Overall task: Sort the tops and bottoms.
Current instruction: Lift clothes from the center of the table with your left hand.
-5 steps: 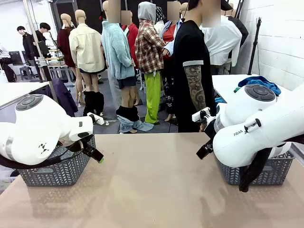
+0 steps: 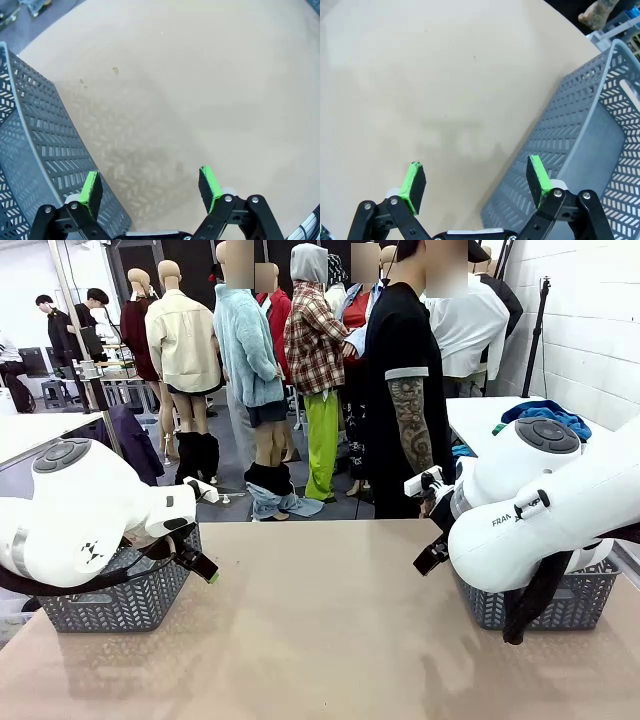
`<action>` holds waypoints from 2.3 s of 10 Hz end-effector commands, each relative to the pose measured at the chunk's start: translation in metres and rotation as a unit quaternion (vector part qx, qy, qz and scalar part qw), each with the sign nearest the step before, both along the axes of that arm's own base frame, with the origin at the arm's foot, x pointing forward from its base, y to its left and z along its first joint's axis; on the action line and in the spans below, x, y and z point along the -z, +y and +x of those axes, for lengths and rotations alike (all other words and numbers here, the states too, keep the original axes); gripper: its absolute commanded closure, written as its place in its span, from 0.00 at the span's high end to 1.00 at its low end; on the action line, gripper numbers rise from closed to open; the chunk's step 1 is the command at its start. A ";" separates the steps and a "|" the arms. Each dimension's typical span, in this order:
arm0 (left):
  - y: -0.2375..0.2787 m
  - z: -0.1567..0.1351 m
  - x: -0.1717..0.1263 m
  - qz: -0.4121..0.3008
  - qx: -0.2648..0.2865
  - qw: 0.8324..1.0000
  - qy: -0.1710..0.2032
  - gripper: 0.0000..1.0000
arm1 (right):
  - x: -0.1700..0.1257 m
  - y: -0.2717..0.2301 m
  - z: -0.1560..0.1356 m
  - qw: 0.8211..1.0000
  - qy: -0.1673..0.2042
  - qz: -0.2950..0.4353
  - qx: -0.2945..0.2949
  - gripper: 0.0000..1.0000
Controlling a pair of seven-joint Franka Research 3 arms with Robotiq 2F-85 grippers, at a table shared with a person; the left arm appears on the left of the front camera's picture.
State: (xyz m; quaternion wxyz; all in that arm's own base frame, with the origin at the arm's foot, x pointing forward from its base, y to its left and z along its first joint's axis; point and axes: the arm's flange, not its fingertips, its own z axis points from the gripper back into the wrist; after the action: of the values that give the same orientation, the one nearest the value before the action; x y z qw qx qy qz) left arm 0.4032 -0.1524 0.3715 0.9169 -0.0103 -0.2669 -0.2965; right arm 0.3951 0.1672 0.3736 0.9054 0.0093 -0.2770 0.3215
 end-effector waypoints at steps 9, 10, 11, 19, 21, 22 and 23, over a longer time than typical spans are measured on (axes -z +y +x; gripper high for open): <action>-0.005 -0.017 -0.050 -0.002 0.012 0.996 -0.089 1.00 | -0.042 0.000 -0.019 0.997 -0.080 -0.016 -0.008 1.00; -0.001 -0.026 -0.072 -0.008 0.014 0.992 -0.121 1.00 | -0.060 0.000 -0.024 0.993 -0.117 -0.016 -0.011 1.00; 0.004 -0.039 -0.094 -0.011 0.009 0.988 -0.155 1.00 | -0.078 -0.003 -0.033 0.988 -0.152 -0.016 -0.008 1.00; 0.244 -0.102 -0.150 -0.084 -0.276 0.953 -0.096 1.00 | -0.110 -0.197 -0.087 0.924 -0.220 0.080 0.304 1.00; 0.294 -0.103 -0.135 -0.124 -0.318 0.938 -0.062 1.00 | -0.081 -0.227 -0.078 0.920 -0.182 0.112 0.329 1.00; 0.307 -0.100 -0.130 -0.144 -0.315 0.936 -0.056 1.00 | -0.068 -0.234 -0.070 0.920 -0.165 0.124 0.333 1.00; 0.309 -0.091 -0.127 -0.155 -0.306 0.938 -0.045 1.00 | -0.061 -0.238 -0.067 0.928 -0.169 0.122 0.310 1.00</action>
State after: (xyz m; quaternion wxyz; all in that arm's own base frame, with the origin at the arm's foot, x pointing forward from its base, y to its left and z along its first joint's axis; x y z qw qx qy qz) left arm 0.3154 0.1733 0.5195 0.9398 -0.0340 -0.3343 0.0617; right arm 0.3991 -0.0817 0.4951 0.8998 -0.0444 -0.4320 -0.0416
